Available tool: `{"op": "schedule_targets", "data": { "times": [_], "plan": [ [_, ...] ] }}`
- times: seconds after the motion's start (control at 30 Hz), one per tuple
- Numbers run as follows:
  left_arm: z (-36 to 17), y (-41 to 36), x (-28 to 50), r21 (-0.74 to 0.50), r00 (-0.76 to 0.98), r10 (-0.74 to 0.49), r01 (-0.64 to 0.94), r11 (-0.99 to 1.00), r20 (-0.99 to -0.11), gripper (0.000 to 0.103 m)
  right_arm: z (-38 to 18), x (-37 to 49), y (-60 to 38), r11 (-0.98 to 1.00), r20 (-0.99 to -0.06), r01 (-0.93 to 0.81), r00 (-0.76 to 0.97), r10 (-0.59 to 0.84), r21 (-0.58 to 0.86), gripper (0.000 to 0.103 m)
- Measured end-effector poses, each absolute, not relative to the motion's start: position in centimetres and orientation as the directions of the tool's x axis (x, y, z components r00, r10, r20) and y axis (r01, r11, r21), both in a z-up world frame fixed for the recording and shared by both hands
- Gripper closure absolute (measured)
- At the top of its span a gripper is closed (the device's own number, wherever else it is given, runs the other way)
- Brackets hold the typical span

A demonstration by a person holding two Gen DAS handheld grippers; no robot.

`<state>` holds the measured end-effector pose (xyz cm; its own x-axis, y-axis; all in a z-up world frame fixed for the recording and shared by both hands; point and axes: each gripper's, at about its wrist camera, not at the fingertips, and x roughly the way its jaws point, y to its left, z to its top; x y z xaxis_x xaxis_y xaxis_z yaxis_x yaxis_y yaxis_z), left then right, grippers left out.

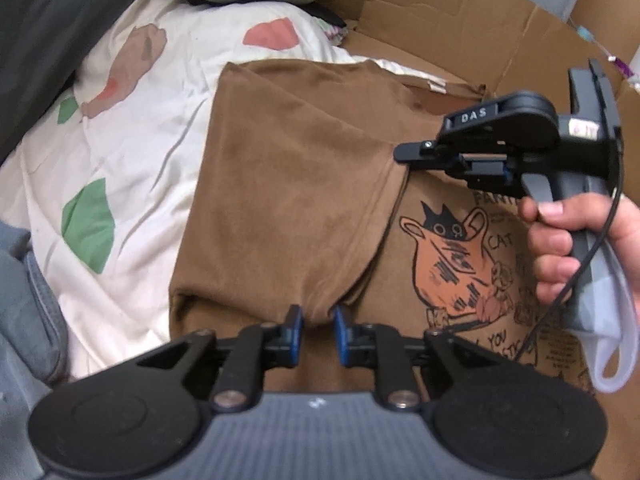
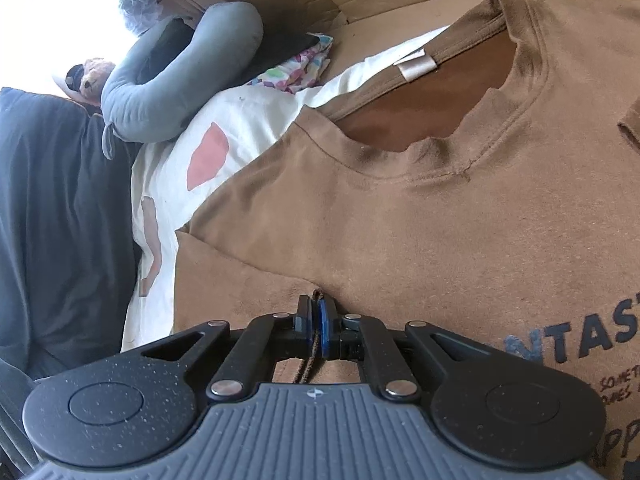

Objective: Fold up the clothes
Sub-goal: 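Open the right tool and press the folded side flat with the left tool, then lift both open tools off the folded brown T-shirt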

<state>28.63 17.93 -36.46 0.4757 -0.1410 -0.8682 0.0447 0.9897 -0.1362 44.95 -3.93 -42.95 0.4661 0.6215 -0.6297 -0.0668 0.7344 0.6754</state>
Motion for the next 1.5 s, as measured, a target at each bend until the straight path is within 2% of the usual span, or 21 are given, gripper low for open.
{"op": "schedule_targets", "data": {
  "times": [0.17,0.47,0.63,0.83,1.17,1.2,1.23,1.5],
  "plan": [
    [-35.7,19.4,28.0,-0.142,0.509,-0.131,0.017,0.99,-0.851,0.084,-42.3,44.6,-4.9,0.75,-0.632,-0.063,0.496,0.596,0.658,0.081],
    [-36.2,21.4,30.2,-0.122,0.575,-0.081,-0.032,0.992,-0.814,0.084,-40.5,43.4,-5.4,0.756,-0.597,-0.129,0.534,0.598,0.642,0.081],
    [-38.2,22.0,31.5,-0.108,0.545,-0.044,-0.086,0.99,-0.838,0.085,-40.0,42.6,-3.5,0.754,-0.594,-0.205,0.501,0.629,0.624,0.081],
    [-38.7,22.4,31.2,-0.035,0.52,0.027,-0.108,0.994,-0.854,0.088,-40.0,41.7,-0.9,0.74,-0.598,-0.283,0.449,0.664,0.61,0.08],
    [-38.1,21.8,33.3,-0.082,0.575,-0.051,-0.029,0.996,-0.817,0.087,-40.6,40.4,1.9,0.739,-0.623,-0.369,0.396,0.674,0.564,0.075],
    [-38.2,21.7,33.7,-0.083,0.579,-0.059,-0.015,0.996,-0.813,0.087,-40.7,40.5,1.9,0.745,-0.629,-0.369,0.4,0.667,0.555,0.074],
    [-38.5,21.6,34.3,-0.085,0.578,-0.064,-0.009,0.996,-0.814,0.087,-40.9,40.6,1.9,0.753,-0.636,-0.366,0.404,0.658,0.547,0.067],
    [-39.5,22.0,38.2,-0.092,0.579,-0.059,-0.028,0.995,-0.813,0.087,-41.5,42.3,0.0,0.788,-0.653,-0.319,0.443,0.615,0.527,0.066]
  ]
}}
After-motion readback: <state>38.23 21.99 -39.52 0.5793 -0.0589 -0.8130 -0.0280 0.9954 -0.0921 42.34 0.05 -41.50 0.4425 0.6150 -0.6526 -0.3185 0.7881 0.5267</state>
